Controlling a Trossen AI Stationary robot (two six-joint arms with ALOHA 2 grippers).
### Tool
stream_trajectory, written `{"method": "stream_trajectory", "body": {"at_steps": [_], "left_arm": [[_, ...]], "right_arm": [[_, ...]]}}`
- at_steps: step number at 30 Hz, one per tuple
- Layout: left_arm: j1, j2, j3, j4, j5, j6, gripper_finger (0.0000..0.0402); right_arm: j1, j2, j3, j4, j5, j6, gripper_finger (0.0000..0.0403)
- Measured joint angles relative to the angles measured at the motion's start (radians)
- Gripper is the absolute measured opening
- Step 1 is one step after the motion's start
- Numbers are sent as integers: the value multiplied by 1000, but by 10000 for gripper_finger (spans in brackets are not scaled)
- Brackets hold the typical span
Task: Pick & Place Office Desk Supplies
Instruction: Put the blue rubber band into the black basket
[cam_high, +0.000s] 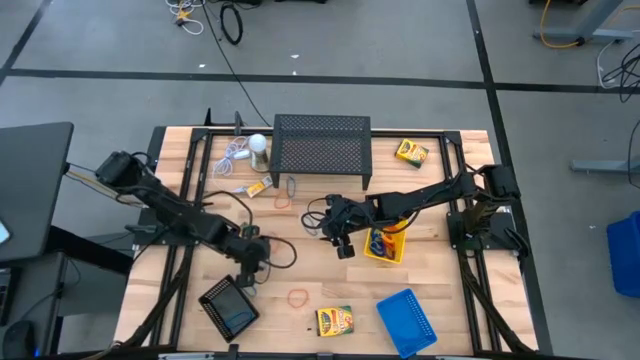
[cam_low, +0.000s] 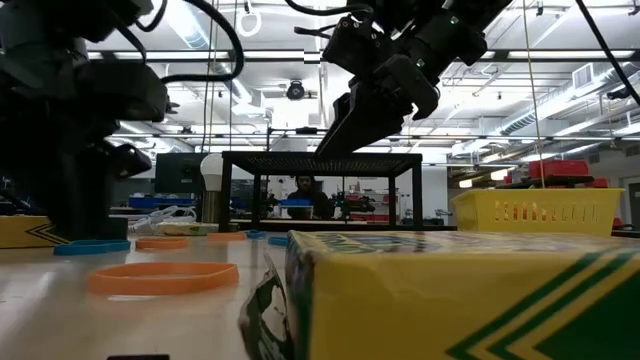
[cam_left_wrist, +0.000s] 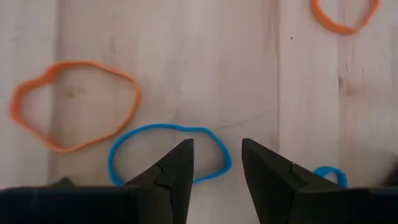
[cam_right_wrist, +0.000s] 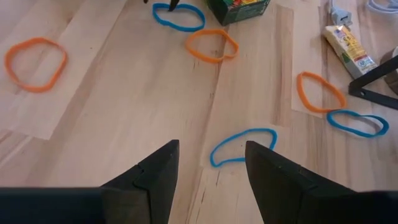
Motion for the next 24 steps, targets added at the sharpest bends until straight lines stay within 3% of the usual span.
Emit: {"method": "stream_trajectory", "body": {"at_steps": [8, 13, 16, 20, 24], "left_arm": [[-2, 140, 76, -5, 33, 3, 141], [-4, 188, 108, -42, -29, -1, 134], [-4, 190, 127, -69, -50, -1, 103], [-11, 189, 145, -93, -77, -6, 18], [-37, 191, 170, -149, -127, -31, 6]], "right_arm": [[0, 0, 0, -15, 46, -1, 192], [0, 0, 0, -23, 46, 2, 192], [3, 0, 0, -26, 46, 3, 192], [3, 0, 0, -36, 46, 8, 192], [3, 0, 0, -38, 46, 10, 192]]}}
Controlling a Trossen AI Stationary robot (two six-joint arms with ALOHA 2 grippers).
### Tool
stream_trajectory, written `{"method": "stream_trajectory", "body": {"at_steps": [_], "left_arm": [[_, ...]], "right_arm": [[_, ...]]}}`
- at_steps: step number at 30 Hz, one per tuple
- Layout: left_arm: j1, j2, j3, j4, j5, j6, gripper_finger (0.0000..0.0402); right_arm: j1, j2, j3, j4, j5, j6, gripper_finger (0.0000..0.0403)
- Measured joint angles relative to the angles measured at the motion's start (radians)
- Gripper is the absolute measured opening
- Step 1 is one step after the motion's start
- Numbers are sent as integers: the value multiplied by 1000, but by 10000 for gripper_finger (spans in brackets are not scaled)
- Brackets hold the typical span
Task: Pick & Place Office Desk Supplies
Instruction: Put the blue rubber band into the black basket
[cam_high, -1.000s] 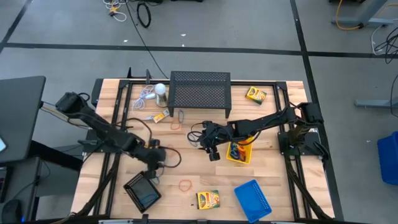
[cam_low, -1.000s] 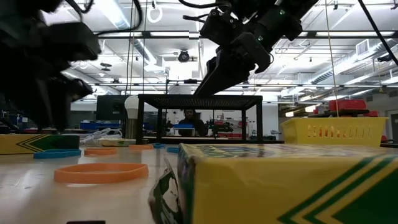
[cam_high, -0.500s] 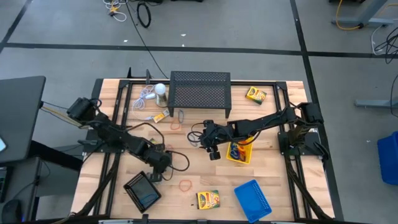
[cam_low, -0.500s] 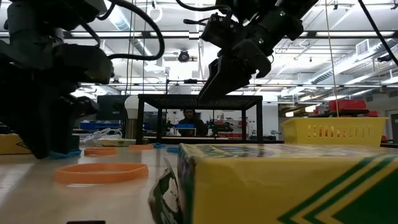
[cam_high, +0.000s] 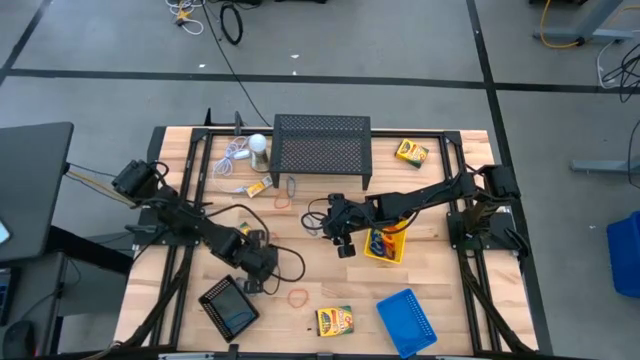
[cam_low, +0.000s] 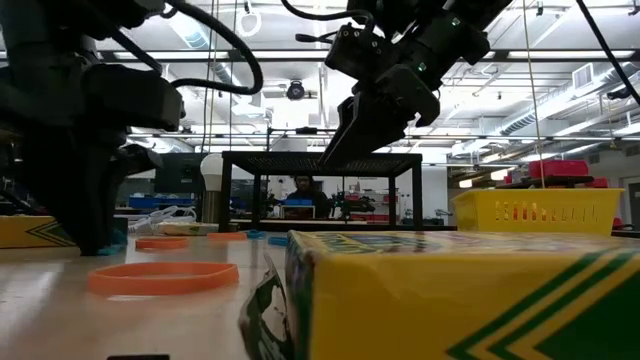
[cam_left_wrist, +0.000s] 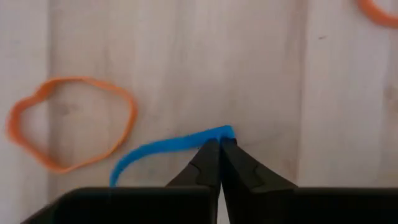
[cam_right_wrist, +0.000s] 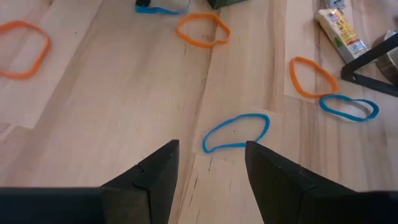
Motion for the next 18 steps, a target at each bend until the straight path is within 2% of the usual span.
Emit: {"method": "stream_trajectory", "body": {"at_steps": [5, 11, 14, 18], "left_arm": [[-46, 0, 78, -104, -42, -30, 4], [-112, -9, 217, -332, -114, -71, 3], [-150, -12, 286, -431, -115, -92, 3], [-218, -34, 367, -526, -61, -135, 2]], "right_arm": [[0, 0, 0, -1, 0, -1, 192], [0, 0, 0, -1, 0, -2, 192], [0, 0, 0, -1, 0, -2, 192], [0, 0, 0, -2, -1, -2, 192]]}}
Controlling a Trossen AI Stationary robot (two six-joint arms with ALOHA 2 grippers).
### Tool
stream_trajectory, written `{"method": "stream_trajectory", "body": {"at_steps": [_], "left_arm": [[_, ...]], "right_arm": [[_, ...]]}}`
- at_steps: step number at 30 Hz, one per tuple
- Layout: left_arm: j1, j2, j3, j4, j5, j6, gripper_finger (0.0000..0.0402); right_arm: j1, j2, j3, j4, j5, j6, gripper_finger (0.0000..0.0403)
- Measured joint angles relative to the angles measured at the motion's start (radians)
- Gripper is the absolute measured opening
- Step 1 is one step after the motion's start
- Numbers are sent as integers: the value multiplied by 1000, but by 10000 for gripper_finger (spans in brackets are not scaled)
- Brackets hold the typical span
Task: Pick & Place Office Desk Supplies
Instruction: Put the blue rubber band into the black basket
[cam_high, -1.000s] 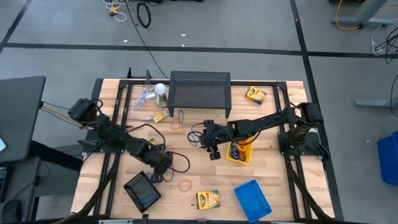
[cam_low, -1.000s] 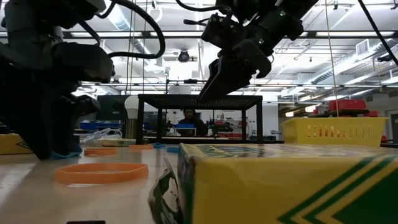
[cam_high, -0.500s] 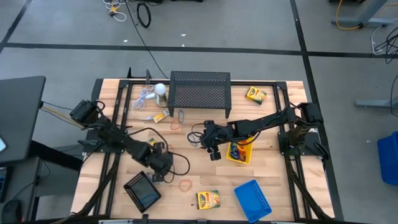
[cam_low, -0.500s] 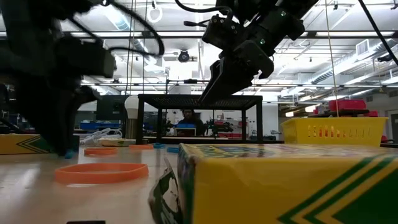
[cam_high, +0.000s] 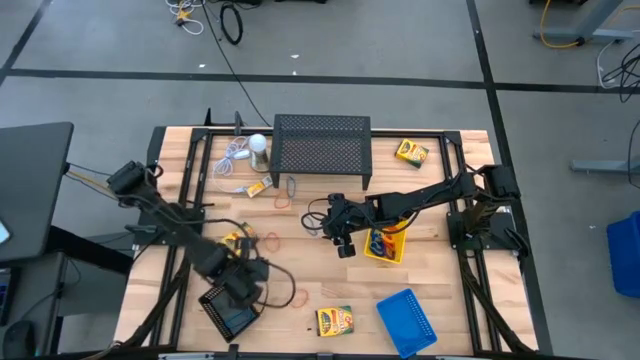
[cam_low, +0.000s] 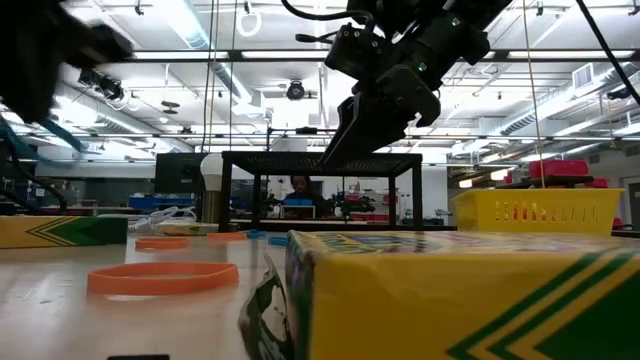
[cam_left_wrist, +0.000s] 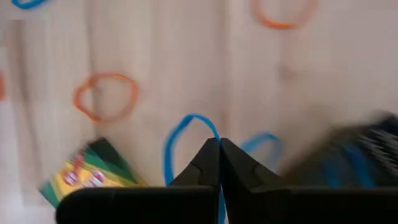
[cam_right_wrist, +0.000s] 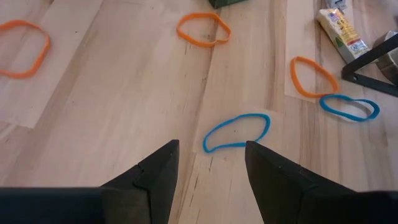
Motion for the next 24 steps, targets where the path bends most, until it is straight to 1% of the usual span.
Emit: {"method": "stream_trajectory", "body": {"at_steps": [2, 4, 7, 9, 12, 17, 19, 24], "left_arm": [[-39, -15, 27, -26, 41, -31, 2], [-81, -30, 38, -17, 79, -79, 2], [-142, -34, 35, -14, 147, -170, 2], [-179, -34, 19, 1, 172, -230, 2], [-206, -27, -17, 85, 172, -272, 2], [-220, -27, -99, 218, 135, -307, 5], [-231, -27, -143, 255, 116, -341, 19], [-265, -27, -241, 378, 113, -441, 77]], "right_arm": [[0, 0, 0, 0, 0, 0, 192], [0, 0, 0, 2, 0, 0, 192], [0, 0, 0, 7, 0, -2, 192], [0, 0, 0, 16, 0, -7, 192], [0, 0, 0, 27, 0, -26, 192], [0, 0, 0, 34, -1, -38, 192], [0, 0, 0, 34, -1, -38, 192], [0, 0, 0, 34, -4, -34, 192]]}}
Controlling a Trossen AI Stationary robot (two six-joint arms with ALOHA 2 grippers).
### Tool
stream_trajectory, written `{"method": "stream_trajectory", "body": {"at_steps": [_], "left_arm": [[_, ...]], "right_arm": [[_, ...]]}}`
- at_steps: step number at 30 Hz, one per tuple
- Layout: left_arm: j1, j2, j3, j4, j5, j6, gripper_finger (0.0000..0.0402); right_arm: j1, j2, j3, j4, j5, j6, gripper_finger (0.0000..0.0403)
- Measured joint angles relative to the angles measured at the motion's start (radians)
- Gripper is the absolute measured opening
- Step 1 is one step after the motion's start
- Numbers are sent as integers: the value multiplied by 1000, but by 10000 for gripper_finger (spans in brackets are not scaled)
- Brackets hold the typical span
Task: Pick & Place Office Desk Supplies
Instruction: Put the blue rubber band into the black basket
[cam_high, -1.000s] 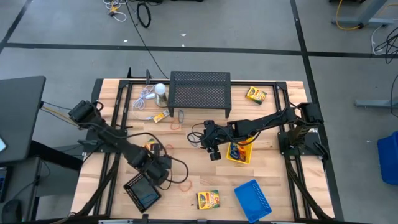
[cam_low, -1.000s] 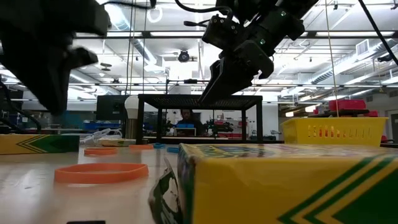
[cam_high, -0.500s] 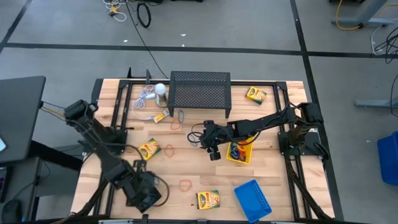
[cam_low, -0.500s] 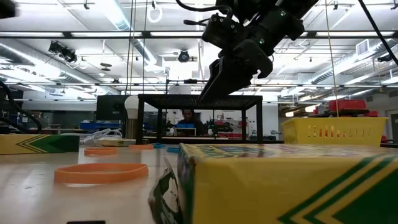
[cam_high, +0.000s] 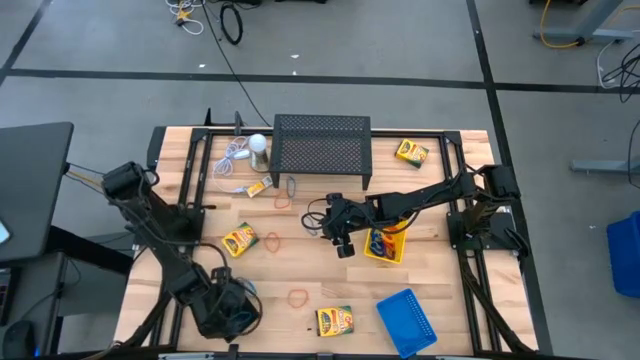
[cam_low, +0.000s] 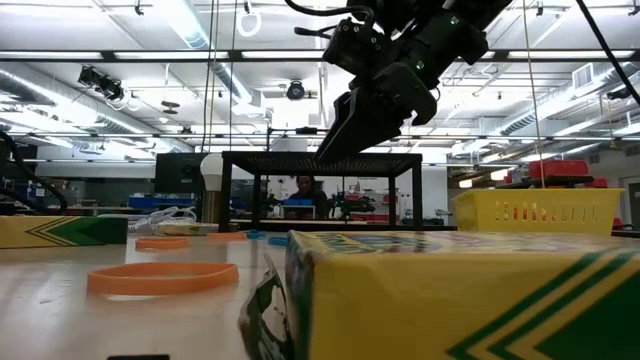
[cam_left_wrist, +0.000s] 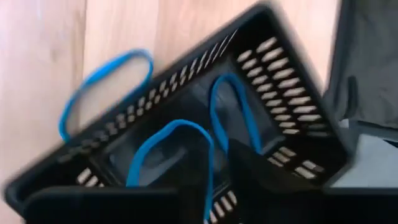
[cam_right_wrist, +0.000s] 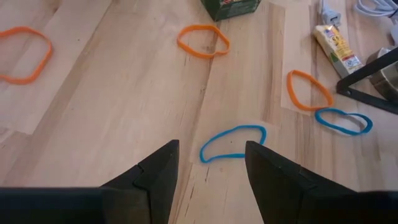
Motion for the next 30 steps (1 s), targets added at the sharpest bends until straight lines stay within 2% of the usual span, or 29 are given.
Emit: {"method": "stream_trajectory", "body": {"at_steps": [6, 11, 13, 18, 21, 26, 28, 30], "left_arm": [[-56, 0, -46, 102, -57, -70, 157], [-84, -7, -45, 188, -179, -9, 212], [-94, -16, -45, 219, -280, 46, 222], [-110, -28, -44, 273, -633, 268, 218], [-87, -28, -44, 297, -750, 407, 204], [12, -28, -45, 395, -779, 635, 192], [66, -28, -45, 486, -728, 764, 193], [126, -28, -45, 579, -632, 890, 195]], "right_arm": [[0, 0, 0, 0, 0, 0, 192], [0, 0, 0, 3, -1, -1, 192], [0, 0, 0, 14, -1, -11, 192], [-3, 0, 0, 65, -66, -25, 192], [-5, 0, 0, 89, -97, -26, 192], [-17, 33, 0, 120, -128, -22, 192], [-25, 75, 0, 145, -149, -22, 192], [-36, 117, -1, 143, -162, -21, 192]]}}
